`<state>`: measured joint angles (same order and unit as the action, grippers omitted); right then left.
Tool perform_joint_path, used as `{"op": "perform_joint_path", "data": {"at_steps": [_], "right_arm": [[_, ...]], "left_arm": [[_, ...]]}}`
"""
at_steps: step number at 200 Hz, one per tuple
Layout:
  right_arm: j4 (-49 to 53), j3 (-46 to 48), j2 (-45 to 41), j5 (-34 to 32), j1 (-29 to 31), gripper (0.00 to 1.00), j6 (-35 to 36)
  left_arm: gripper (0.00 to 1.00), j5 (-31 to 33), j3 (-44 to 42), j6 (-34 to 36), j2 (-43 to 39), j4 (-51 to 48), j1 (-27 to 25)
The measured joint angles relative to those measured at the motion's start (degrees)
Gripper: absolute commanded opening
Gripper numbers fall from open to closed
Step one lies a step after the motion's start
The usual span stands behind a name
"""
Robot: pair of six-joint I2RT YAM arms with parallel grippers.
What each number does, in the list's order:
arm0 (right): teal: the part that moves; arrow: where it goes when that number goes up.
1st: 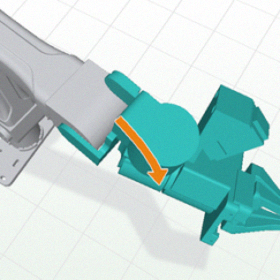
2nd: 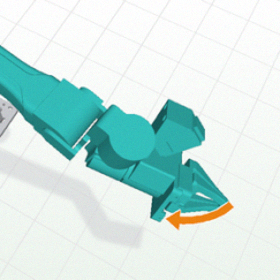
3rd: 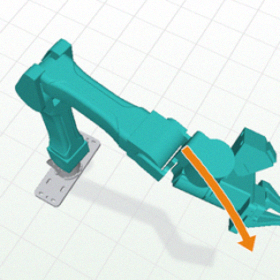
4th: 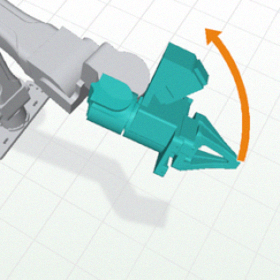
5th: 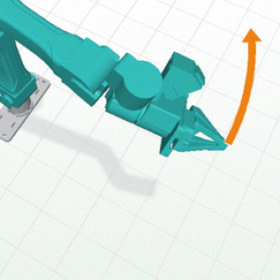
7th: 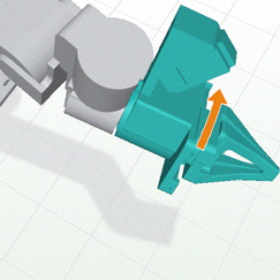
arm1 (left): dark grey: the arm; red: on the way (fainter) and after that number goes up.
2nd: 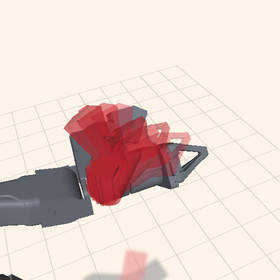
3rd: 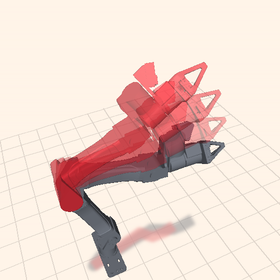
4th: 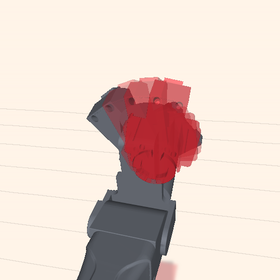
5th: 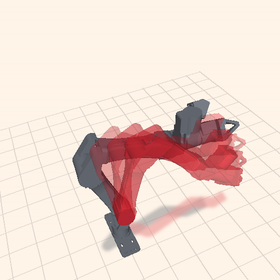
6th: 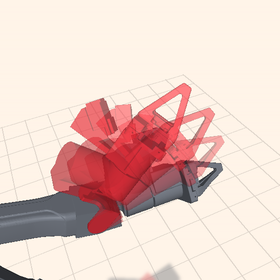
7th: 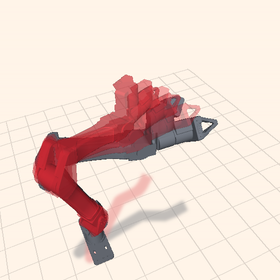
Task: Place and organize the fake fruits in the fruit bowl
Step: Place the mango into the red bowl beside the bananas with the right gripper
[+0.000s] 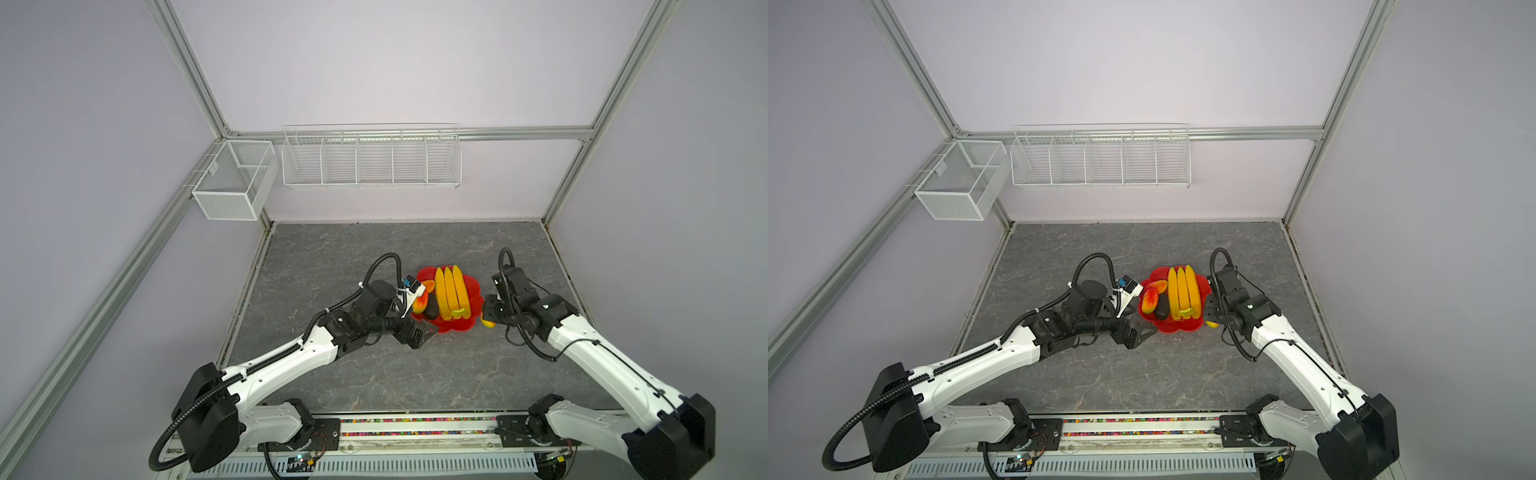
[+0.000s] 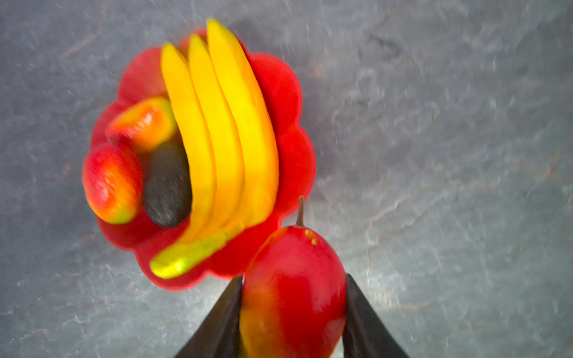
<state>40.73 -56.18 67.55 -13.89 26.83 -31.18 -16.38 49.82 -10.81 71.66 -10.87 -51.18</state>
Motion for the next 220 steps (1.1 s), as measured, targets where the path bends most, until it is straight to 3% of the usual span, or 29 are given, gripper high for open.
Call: {"op": "perform_joint_path", "data": {"at_steps": [63,144,220], "right_arm": [[-7.0,-8.7,17.6,7.6,-4.9,0.37,12.4],[-8.5,-10.3,27.2,9.0,-5.9,0.40,18.3],[-8.4,-10.7,29.1,7.0,-5.9,0.66,20.2]], "left_arm": [[0.99,1.4,0.3,0.0,0.5,1.6,0.0],[0.99,2.3,0.3,0.0,0.5,2.0,0.0],[0.99,2.3,0.3,0.0,0.5,2.0,0.0]]}}
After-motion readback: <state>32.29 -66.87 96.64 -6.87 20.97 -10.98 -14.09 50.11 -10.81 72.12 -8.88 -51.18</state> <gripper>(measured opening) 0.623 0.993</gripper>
